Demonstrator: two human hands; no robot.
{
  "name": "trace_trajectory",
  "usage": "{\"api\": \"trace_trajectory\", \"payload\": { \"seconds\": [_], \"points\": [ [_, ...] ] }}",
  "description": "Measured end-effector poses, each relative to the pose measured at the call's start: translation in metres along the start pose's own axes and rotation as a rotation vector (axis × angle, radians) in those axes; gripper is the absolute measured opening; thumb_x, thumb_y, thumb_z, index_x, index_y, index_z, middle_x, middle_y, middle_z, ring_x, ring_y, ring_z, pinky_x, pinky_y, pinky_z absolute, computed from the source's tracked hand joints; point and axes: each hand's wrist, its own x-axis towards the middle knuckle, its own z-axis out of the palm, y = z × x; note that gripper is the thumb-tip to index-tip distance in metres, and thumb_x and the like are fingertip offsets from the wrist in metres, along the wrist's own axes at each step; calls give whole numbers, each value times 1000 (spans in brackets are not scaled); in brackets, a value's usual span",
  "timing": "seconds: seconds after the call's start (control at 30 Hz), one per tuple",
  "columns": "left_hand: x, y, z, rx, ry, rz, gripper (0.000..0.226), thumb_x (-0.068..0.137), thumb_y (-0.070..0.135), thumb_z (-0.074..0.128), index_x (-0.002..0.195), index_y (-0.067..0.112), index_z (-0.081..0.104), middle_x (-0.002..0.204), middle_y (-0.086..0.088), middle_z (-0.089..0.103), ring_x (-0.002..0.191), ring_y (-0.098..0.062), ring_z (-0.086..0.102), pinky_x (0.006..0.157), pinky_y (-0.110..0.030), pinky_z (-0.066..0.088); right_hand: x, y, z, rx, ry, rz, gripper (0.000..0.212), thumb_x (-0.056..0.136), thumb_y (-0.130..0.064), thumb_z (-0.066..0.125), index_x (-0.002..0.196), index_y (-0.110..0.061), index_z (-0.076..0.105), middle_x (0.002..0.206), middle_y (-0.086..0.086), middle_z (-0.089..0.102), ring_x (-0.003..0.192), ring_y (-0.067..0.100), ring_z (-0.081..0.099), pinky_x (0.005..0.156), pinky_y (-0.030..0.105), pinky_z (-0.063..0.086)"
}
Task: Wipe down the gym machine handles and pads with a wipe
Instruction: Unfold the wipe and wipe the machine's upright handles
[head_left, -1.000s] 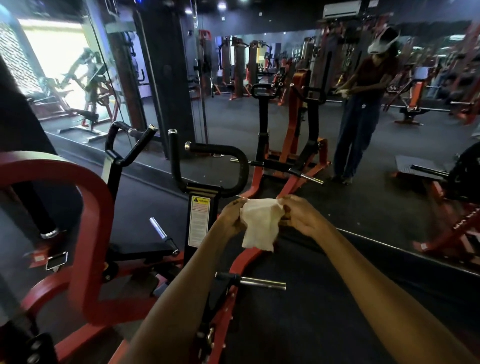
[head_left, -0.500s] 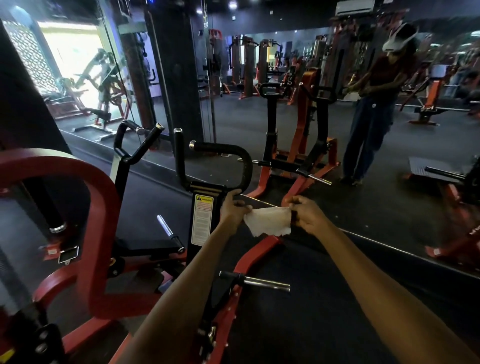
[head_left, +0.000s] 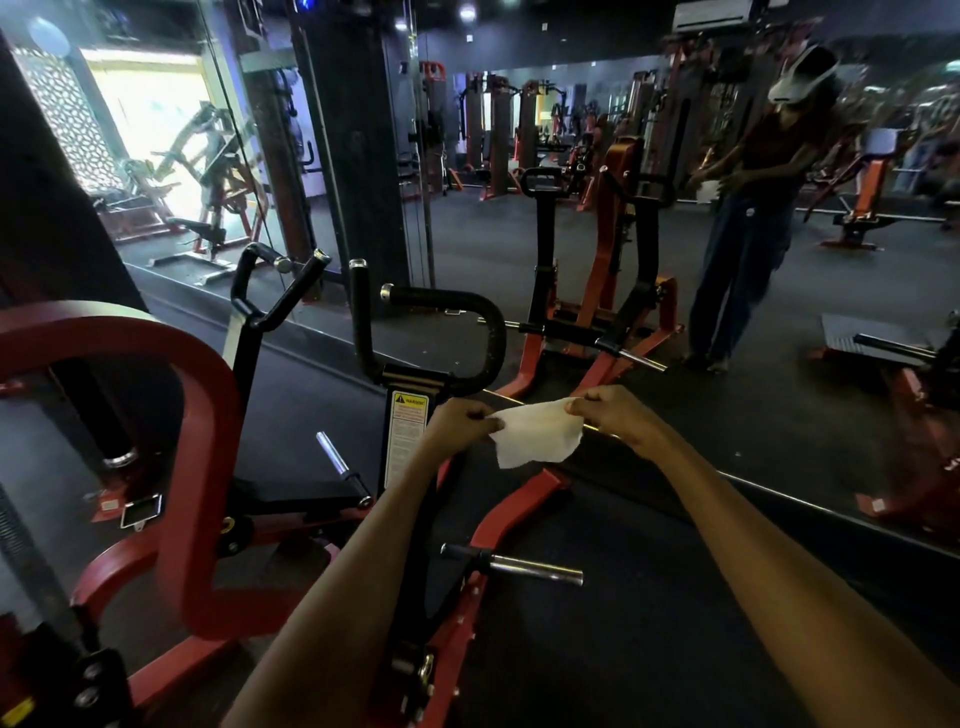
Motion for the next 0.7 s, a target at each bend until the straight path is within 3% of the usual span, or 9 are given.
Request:
{"api": "trace_trajectory", "payload": {
  "seconds": [0.07,0.13,0.2,0.3,0.4,0.5,0.6,0.7],
  "points": [
    [-3,0,-4,-287,-23,-68,15,91,11,63,104,4,68,85,-2,65,69,-3,63,64,-17,50,-4,-2,-5,364,-134,79,13,92,-19,57,103,-14,62,113,7,61,103,20,57,95,37,45],
    [-3,1,-2,-311,28,-94,6,89,15,67,91,10,69,86,-5,65,76,-14,63,71,-30,58,-4,-2,-3,487,-124,135,12,92,-15,56,103,-11,60,109,11,61,94,22,61,87,38,50],
    [1,1,6,-138,87,-82,12,83,19,73,77,19,63,81,-4,64,76,-23,63,78,-45,56,0,-2,7,198,35,146,15,93,-13,56,101,-3,62,98,15,64,80,22,63,72,34,55],
    [-2,14,17,-101,137,-77,18,82,12,73,84,24,59,83,-2,63,74,-24,65,74,-42,58,5,-6,24,-196,211,28,19,91,-14,57,99,2,64,93,18,66,78,27,65,74,41,57],
    [-1,22,22,-226,135,-73,15,86,10,68,99,14,62,92,-10,67,79,-28,69,75,-44,59,0,-16,31,-118,2,-52,22,91,-12,57,112,-6,62,103,11,65,90,22,66,81,35,56],
    [0,22,22,-272,35,-35,27,92,10,61,118,6,60,106,-15,67,88,-26,70,78,-41,60,-7,-21,39,48,-209,-46,34,85,-16,67,117,-12,56,110,6,64,100,18,62,81,28,53],
    [-1,16,24,-254,-6,71,29,94,16,59,122,7,62,111,-11,67,91,-20,70,79,-39,59,-4,-18,50,-4,-43,-55,44,82,-13,71,122,-9,53,112,7,61,103,19,59,78,27,51],
    [-5,6,25,-300,176,30,19,95,17,58,112,13,63,98,-4,70,86,-16,69,81,-39,58,-1,-14,52,44,60,-3,39,86,-7,63,124,-7,53,119,11,59,110,24,57,88,35,51]
  ]
}}
